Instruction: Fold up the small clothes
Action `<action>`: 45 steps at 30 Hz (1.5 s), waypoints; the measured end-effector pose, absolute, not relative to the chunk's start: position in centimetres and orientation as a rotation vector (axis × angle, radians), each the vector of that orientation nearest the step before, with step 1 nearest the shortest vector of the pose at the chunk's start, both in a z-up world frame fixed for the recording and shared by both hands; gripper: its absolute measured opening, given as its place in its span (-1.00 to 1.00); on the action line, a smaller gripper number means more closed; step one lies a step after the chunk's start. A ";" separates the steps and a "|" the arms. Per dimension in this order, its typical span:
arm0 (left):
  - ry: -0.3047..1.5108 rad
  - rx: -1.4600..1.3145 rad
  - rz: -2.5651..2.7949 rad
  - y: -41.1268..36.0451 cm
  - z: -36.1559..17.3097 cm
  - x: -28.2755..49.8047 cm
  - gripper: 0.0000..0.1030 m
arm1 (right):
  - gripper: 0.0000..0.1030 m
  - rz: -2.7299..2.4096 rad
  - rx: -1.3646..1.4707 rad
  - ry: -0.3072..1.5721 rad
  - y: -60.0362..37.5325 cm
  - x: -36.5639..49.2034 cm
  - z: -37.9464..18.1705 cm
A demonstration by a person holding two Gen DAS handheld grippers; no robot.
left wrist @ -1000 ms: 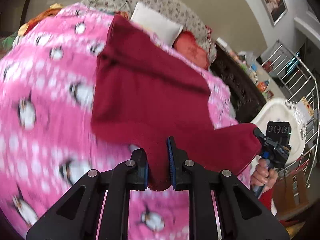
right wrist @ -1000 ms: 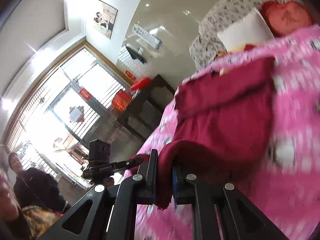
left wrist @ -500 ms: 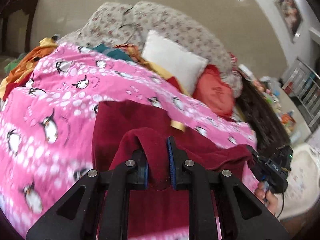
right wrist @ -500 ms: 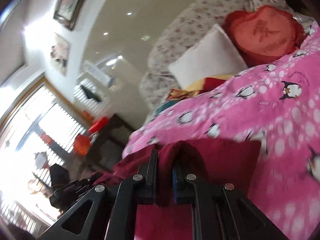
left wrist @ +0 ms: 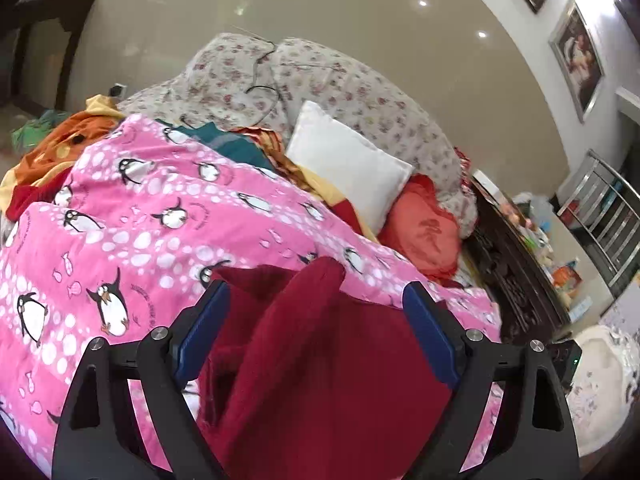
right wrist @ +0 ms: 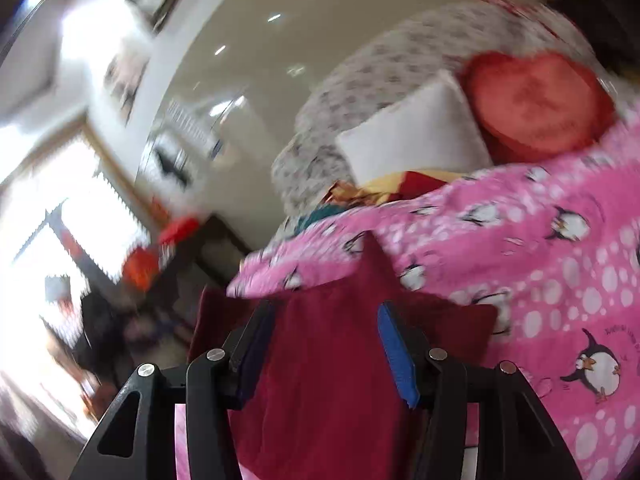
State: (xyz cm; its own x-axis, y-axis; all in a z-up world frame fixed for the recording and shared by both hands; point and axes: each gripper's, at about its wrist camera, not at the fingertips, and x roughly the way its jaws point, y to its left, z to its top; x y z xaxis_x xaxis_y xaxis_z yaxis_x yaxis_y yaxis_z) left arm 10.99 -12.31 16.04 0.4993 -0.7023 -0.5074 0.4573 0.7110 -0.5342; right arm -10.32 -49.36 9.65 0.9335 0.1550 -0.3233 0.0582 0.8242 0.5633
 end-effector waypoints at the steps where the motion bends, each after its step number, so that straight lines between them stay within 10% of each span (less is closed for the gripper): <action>1: 0.787 -0.335 -0.726 -12.6 16.0 10.7 0.71 | 0.01 0.057 0.561 0.383 -48.2 -10.0 9.8; 14: 0.944 -0.153 -0.590 -17.8 7.8 14.7 0.70 | 0.01 -0.235 0.506 0.704 -49.6 -0.7 2.8; 34: 0.958 -0.224 -0.692 -7.6 2.8 1.5 0.70 | 0.15 -0.128 0.474 0.664 -42.5 -19.9 0.9; 37: 0.951 -0.197 -0.715 -8.7 2.2 1.5 0.21 | 0.10 -0.117 0.486 0.642 -42.6 -19.4 0.1; 39: 0.985 -0.137 -0.716 -9.6 2.0 2.0 -0.30 | -0.28 -0.083 0.442 0.619 -42.2 -18.9 -0.1; 41: 1.009 -0.138 -0.741 -9.8 2.1 2.4 -0.38 | -0.66 -0.117 0.390 0.636 -42.3 -18.4 0.0; 45: 0.975 -0.120 -0.768 -8.9 4.4 2.4 -0.45 | -0.79 -0.078 0.392 0.575 -42.9 -20.2 2.4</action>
State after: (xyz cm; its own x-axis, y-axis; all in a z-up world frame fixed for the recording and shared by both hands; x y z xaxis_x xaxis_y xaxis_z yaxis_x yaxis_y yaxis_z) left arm 2.44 -8.90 4.41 0.3247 -0.6354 -0.7006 0.5324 0.7350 -0.4199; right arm -20.22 -42.94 2.41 0.8383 0.0361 -0.5440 0.1803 0.9233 0.3390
